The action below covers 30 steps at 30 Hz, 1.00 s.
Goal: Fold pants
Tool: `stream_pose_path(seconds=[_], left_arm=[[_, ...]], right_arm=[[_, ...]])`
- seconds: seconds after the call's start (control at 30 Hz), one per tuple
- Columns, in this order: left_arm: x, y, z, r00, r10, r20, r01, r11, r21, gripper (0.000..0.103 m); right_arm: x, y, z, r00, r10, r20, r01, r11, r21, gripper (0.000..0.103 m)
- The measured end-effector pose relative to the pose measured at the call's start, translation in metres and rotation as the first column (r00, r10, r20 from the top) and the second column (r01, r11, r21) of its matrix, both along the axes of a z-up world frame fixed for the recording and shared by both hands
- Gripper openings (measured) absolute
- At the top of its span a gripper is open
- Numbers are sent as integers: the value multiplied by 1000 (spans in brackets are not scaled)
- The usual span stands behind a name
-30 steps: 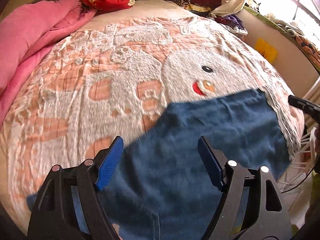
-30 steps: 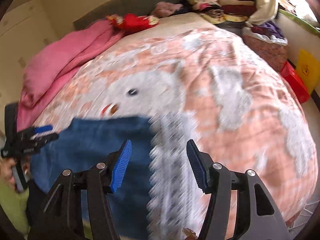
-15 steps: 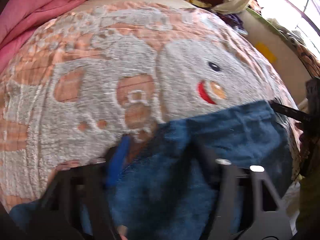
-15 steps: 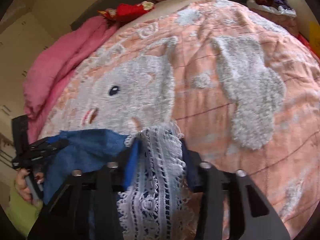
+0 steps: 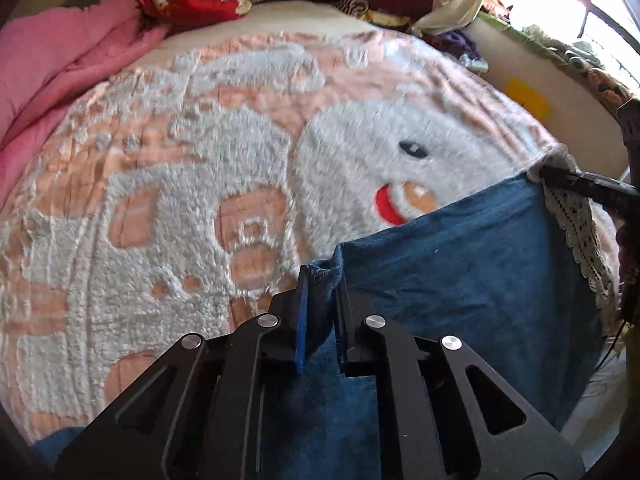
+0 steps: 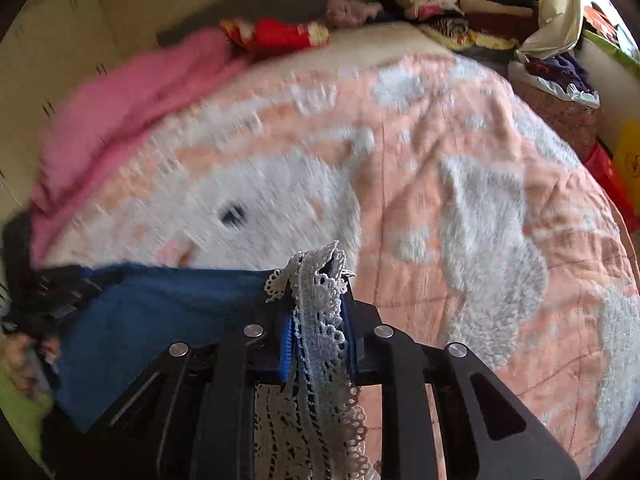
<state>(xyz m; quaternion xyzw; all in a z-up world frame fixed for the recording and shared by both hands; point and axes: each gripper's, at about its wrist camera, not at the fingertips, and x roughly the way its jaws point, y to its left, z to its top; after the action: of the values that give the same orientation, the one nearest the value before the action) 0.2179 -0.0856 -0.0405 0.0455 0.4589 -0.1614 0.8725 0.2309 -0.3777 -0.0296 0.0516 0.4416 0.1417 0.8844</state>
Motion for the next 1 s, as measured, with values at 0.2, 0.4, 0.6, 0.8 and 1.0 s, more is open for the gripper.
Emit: stream_pose_path(seconds=[0.2, 0.4, 0.6, 0.8, 1.0], left_arm=[[-2, 4, -2, 1000, 6, 29, -6, 1000, 24, 16], [-13, 19, 14, 994, 50, 102, -56, 997, 56, 44], [-37, 34, 41, 976, 80, 202, -97, 993, 73, 71], [-62, 43, 63, 966, 95, 239, -103, 995, 19, 86], [-96, 55, 61, 978, 98, 186, -102, 995, 10, 92]], right_arm=[[-3, -10, -13, 999, -46, 1, 46, 999, -3, 37], [-22, -24, 3, 989, -138, 45, 139, 990, -19, 57], [-65, -35, 26, 976, -183, 114, 186, 982, -17, 77], [-99, -33, 39, 974, -180, 139, 186, 982, -34, 79], [-122, -18, 46, 981, -126, 145, 133, 990, -43, 79]])
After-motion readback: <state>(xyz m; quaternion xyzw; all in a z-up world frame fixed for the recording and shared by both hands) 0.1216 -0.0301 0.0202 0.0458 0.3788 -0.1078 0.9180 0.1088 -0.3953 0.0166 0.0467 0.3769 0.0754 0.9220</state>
